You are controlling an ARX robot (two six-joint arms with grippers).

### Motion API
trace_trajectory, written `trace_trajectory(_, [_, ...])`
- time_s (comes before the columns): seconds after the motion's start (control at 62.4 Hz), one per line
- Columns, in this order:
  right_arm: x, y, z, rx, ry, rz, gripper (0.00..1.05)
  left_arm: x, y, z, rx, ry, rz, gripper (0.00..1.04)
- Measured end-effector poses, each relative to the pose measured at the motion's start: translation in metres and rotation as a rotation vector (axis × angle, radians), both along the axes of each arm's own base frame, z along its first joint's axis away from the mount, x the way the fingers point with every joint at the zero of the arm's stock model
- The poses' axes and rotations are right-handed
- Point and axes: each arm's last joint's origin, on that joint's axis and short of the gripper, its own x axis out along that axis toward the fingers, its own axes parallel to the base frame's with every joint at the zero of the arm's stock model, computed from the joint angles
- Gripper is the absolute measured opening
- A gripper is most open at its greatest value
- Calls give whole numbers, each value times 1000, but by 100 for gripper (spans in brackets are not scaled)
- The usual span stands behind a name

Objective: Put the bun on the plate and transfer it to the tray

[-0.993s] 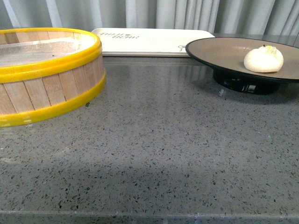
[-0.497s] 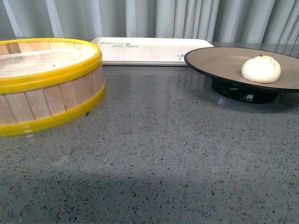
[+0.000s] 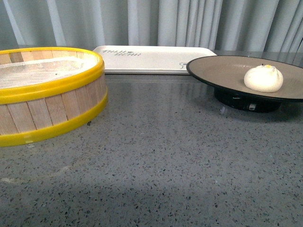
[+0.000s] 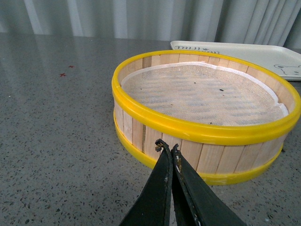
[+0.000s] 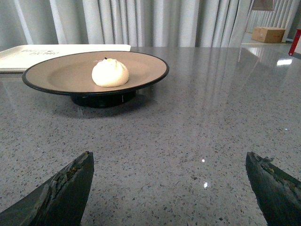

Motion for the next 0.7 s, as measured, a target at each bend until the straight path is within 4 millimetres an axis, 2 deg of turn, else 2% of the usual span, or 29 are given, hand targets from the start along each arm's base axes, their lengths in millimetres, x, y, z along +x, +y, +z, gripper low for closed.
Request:
trace_trajectory(0.401, [0, 0, 0, 0, 0, 0, 96, -15, 0, -17, 0, 1, 0, 4])
trace_trajectory(0.705, [0, 0, 0, 0, 0, 0, 96, -22, 0, -22, 0, -26, 0, 4])
